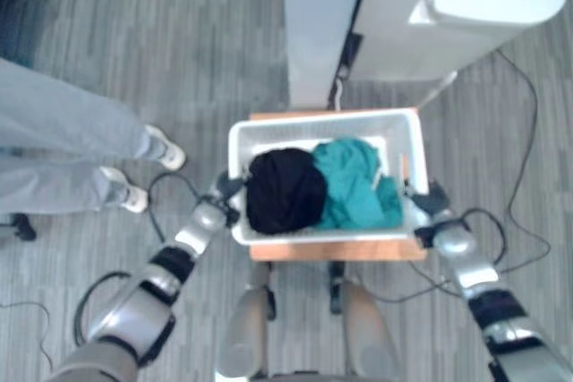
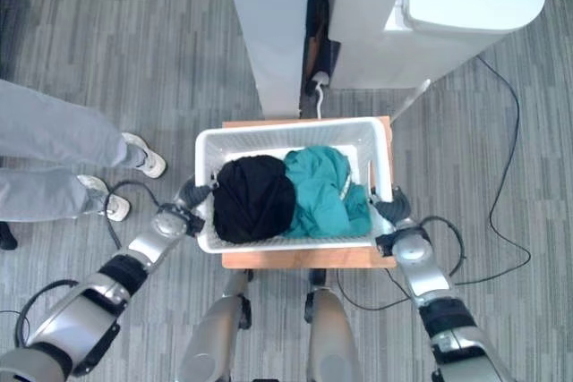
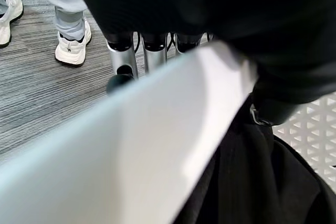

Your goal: Grab the laundry basket,head to the washer,open it,put in the laundry and shut it.

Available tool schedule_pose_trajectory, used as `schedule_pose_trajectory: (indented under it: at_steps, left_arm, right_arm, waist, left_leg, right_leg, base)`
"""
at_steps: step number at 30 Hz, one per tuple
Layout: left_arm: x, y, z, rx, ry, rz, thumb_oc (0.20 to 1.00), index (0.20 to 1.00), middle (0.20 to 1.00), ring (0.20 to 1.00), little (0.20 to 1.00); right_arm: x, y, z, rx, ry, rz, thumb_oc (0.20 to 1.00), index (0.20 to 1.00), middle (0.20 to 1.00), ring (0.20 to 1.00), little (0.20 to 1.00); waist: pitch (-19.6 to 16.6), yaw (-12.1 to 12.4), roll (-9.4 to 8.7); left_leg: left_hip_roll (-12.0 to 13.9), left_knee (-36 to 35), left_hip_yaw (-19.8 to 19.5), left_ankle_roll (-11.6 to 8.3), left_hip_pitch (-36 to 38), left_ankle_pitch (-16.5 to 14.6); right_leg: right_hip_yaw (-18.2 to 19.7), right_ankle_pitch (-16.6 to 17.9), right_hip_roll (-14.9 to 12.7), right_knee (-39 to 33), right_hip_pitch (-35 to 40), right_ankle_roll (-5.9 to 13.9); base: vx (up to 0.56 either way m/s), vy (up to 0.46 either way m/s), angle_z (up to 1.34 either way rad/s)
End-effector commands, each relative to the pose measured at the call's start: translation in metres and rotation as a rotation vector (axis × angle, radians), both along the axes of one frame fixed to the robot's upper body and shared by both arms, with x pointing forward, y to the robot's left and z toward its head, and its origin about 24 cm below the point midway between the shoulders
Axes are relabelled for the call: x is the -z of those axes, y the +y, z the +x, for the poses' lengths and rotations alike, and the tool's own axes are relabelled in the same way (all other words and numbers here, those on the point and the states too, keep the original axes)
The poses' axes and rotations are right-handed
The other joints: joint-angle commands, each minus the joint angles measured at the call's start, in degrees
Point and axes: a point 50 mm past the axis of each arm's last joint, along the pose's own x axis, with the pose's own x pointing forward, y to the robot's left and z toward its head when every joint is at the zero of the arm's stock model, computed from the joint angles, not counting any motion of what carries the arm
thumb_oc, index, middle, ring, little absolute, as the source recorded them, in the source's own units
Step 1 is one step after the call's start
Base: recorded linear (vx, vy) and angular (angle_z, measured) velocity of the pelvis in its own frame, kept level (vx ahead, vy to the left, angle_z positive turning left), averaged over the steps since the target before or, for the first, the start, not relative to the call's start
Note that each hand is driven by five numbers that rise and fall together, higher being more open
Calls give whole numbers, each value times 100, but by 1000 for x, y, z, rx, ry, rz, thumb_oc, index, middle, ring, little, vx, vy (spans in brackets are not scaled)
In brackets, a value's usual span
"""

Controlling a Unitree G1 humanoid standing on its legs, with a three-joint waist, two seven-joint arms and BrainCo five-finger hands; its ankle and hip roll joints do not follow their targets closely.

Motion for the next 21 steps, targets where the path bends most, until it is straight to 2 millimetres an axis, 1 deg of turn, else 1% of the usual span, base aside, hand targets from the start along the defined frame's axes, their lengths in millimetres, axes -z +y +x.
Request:
schedule_pose_trajectory:
  at_steps: [1, 4, 8, 9, 11, 12, 16, 19, 21]
  left_arm:
    - [-40, -16, 9, 130, -153, -107, 200, 200, 200, 200, 200]
    - [-38, -16, 1, 153, -143, -149, 200, 200, 200, 200, 200]
    - [-51, -12, -8, 224, -180, -121, 200, 200, 200, 200, 200]
    - [-54, -13, -9, 234, -195, -117, 200, 200, 200, 200, 200]
    - [-55, -12, -11, 238, -199, -116, 200, 200, 200, 200, 200]
    - [-59, -12, -12, 255, -214, -106, 200, 200, 200, 200, 200]
    - [-60, -15, -12, 272, -211, -93, 200, 200, 200, 200, 200]
    - [-64, -22, -12, 320, -217, -56, 200, 200, 200, 200, 200]
    - [-63, -27, -11, 333, -217, -48, 200, 200, 200, 200, 200]
  right_arm:
    - [-13, 5, -11, -124, -38, 35, 200, 200, 200, 200, 200]
    - [-10, 3, -17, -127, -19, 54, 200, 200, 200, 200, 200]
    - [-3, -6, -30, -129, 36, 65, 200, 200, 200, 200, 200]
    - [-2, -7, -31, -125, 43, 69, 200, 200, 200, 200, 200]
    - [0, -8, -33, -124, 52, 70, 200, 200, 200, 200, 200]
    - [1, -10, -36, -117, 59, 73, 200, 200, 200, 200, 200]
    - [3, -12, -38, -104, 67, 83, 200, 200, 200, 200, 200]
    - [6, -12, -39, -93, 73, 95, 200, 200, 200, 200, 200]
    - [7, -11, -39, -90, 74, 100, 200, 200, 200, 200, 200]
  waist:
    - [-269, -41, 32]
    - [-349, -29, 53]
    - [-541, 4, 64]
    - [-583, 14, 60]
    - [-601, 19, 59]
    - [-690, 21, 45]
    - [-803, 2, 29]
    - [-922, -10, 2]
    - [-947, -8, -18]
  left_leg:
    - [-202, 138, -126, 14, 713, -980]
    - [-256, 165, -100, 52, 817, -1043]
    - [-376, 209, -70, 123, 1091, -1173]
    - [-393, 217, -75, 134, 1150, -1194]
    - [-409, 226, -83, 145, 1207, -1212]
    - [-451, 233, -91, 165, 1316, -1254]
    - [-527, 266, -107, 205, 1439, -1331]
    - [-708, 492, -27, 330, 1532, -1560]
    - [-777, 631, 33, 395, 1519, -1653]
  right_leg:
    - [-240, 1005, -160, -1295, 386, 307]
    - [-227, 1017, -203, -1285, 480, 324]
    - [-210, 1004, -297, -1236, 724, 366]
    - [-212, 996, -313, -1217, 779, 376]
    - [-217, 984, -333, -1211, 841, 383]
    - [-237, 972, -376, -1211, 964, 405]
    - [-237, 980, -438, -1235, 1108, 446]
    - [-125, 1111, -594, -1263, 1171, 570]
    - [-39, 1148, -653, -1234, 1142, 614]
  base:
    - [16, 80, 0]
    - [14, 78, 1]
    - [36, 96, -4]
    - [28, 64, -2]
    - [17, 48, 2]
    - [21, 44, 2]
    - [13, 71, 5]
    - [-58, 178, -3]
    - [-77, 147, -14]
